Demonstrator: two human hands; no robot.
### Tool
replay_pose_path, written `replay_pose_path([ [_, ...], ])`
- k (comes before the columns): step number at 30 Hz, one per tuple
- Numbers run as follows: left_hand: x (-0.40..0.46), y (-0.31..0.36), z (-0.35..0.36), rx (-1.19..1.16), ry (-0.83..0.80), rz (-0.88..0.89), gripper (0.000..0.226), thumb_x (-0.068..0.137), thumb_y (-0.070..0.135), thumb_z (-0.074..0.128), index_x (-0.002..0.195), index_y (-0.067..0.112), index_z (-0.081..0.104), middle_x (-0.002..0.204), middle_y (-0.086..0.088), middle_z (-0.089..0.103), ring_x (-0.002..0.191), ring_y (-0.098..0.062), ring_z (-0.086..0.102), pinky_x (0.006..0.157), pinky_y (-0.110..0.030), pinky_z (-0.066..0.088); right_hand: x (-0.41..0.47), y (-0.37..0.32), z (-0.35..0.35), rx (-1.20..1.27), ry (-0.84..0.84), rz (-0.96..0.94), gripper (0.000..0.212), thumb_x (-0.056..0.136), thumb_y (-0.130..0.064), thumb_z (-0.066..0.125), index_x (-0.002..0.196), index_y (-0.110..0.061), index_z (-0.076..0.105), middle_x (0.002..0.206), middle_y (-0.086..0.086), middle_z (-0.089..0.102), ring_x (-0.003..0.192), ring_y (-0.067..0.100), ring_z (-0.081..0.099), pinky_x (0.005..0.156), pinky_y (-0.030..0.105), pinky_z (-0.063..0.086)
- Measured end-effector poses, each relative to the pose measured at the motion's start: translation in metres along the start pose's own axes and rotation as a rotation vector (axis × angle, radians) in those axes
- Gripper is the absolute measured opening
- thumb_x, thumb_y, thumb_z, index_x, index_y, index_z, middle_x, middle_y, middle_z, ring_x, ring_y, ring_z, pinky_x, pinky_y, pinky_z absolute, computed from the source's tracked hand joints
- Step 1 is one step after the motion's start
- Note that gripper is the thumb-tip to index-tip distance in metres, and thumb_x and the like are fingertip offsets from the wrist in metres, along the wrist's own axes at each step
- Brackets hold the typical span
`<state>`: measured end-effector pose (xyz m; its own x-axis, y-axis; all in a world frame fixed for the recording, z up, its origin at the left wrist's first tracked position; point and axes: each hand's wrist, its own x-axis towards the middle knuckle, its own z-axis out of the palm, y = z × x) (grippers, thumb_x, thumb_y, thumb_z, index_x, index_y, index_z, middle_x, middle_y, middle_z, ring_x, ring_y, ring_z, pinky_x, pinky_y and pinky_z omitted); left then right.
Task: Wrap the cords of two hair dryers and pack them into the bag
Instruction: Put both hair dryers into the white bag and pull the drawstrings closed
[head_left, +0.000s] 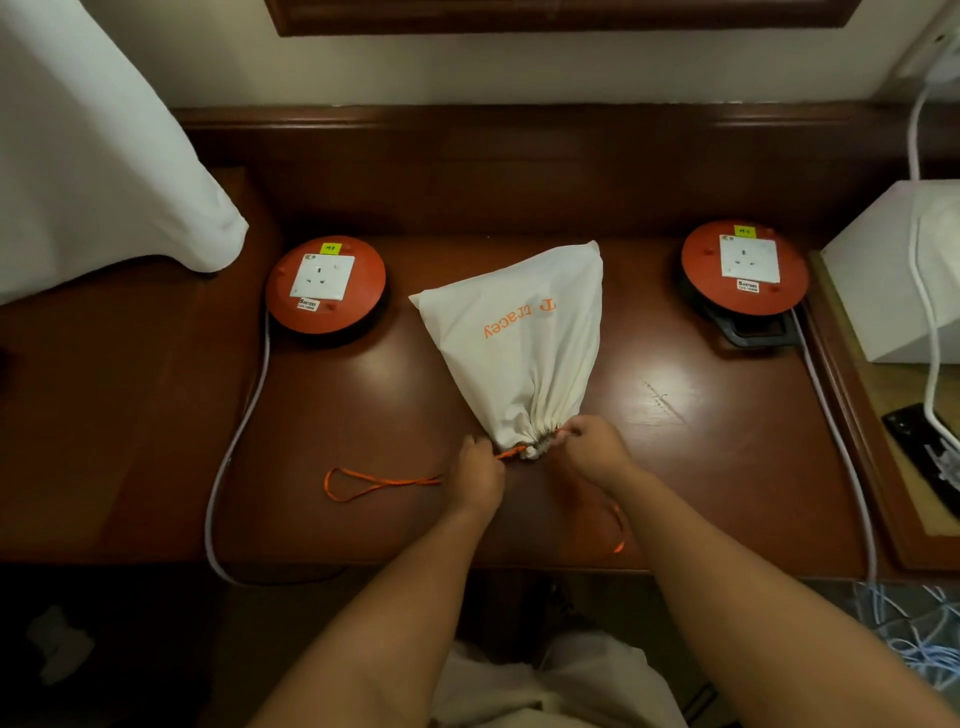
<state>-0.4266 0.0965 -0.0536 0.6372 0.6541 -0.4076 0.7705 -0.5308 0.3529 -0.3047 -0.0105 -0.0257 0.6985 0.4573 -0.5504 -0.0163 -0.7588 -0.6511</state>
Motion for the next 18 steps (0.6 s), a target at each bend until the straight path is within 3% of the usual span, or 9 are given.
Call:
replay_pose_path([
  [5, -0.005, -0.007, -0.009, -0.08, -0.044, 0.038, 0.022, 0.1, 0.019, 0.044, 0.11, 0.002, 0.053, 0.108, -0.024, 0.063, 0.102, -0.043, 0.059, 0.077, -0.043, 0.044, -0.001, -0.006, -0.01, -0.082, 0.02, -0.039, 0.017, 0.089, -0.008, 0.051, 0.085, 0.0, 0.066, 0.083, 0.012, 0.064, 0.078, 0.023, 0.056, 0.064, 0.027, 0.042],
  [8, -0.008, -0.018, -0.009, 0.059, -0.103, 0.129, 0.033, 0.099, 0.042, 0.043, 0.105, 0.012, 0.055, 0.103, -0.021, 0.065, 0.099, -0.043, 0.061, 0.078, -0.043, 0.048, -0.003, -0.003, -0.018, -0.118, 0.024, -0.064, 0.018, 0.089, -0.004, 0.05, 0.085, 0.004, 0.066, 0.079, 0.008, 0.06, 0.076, 0.02, 0.053, 0.056, 0.023, 0.038],
  [10, -0.009, -0.025, -0.012, 0.149, -0.152, 0.22, 0.04, 0.099, 0.049, 0.039, 0.104, 0.013, 0.057, 0.104, -0.02, 0.066, 0.099, -0.042, 0.06, 0.078, -0.042, 0.047, -0.001, -0.001, -0.023, -0.118, 0.032, -0.074, 0.016, 0.089, -0.004, 0.052, 0.082, 0.003, 0.065, 0.076, 0.009, 0.061, 0.075, 0.02, 0.053, 0.06, 0.025, 0.041],
  [12, -0.007, -0.033, -0.019, 0.174, -0.173, 0.26, 0.043, 0.099, 0.051, 0.036, 0.105, 0.014, 0.058, 0.107, -0.02, 0.066, 0.101, -0.042, 0.06, 0.078, -0.042, 0.047, -0.001, 0.001, -0.028, -0.13, 0.039, -0.08, 0.017, 0.087, -0.004, 0.052, 0.078, 0.002, 0.065, 0.076, 0.012, 0.064, 0.075, 0.021, 0.055, 0.065, 0.029, 0.045],
  [15, 0.003, -0.047, -0.037, 0.231, -0.103, 0.258, 0.04, 0.102, 0.046, 0.032, 0.109, 0.015, 0.056, 0.109, -0.02, 0.066, 0.101, -0.043, 0.06, 0.077, -0.043, 0.046, -0.002, 0.001, -0.04, -0.157, 0.079, -0.097, 0.022, 0.083, 0.002, 0.047, 0.07, -0.004, 0.064, 0.067, 0.004, 0.058, 0.067, 0.02, 0.05, 0.057, 0.026, 0.038],
  [18, 0.008, -0.061, -0.052, 0.226, -0.041, 0.217, 0.037, 0.103, 0.041, 0.033, 0.108, 0.013, 0.057, 0.107, -0.021, 0.066, 0.099, -0.044, 0.06, 0.076, -0.042, 0.045, -0.006, 0.001, -0.046, -0.156, 0.105, -0.121, 0.024, 0.084, 0.003, 0.046, 0.072, -0.006, 0.065, 0.072, 0.004, 0.059, 0.068, 0.019, 0.05, 0.057, 0.021, 0.038],
])
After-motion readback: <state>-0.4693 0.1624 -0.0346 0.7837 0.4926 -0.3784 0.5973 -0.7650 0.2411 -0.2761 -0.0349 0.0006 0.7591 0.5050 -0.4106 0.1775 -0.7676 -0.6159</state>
